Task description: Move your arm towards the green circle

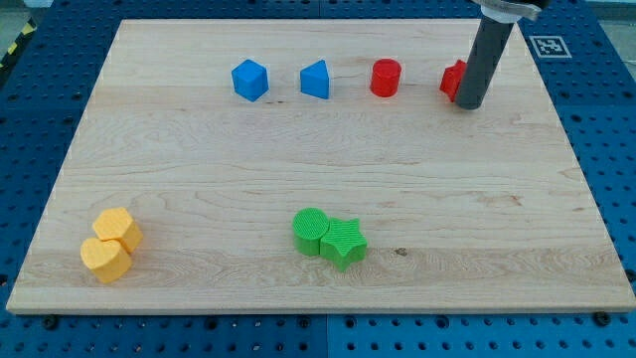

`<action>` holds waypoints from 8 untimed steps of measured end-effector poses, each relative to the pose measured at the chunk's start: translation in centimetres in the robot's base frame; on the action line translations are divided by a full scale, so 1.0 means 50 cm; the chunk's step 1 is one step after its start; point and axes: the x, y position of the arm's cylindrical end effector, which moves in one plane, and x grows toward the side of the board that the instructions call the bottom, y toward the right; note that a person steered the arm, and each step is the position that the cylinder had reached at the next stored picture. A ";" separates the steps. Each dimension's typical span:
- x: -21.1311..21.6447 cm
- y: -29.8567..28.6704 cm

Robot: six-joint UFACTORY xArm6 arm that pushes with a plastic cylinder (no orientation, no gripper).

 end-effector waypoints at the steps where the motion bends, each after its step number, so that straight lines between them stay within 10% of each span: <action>1: 0.021 0.000; 8: 0.257 -0.562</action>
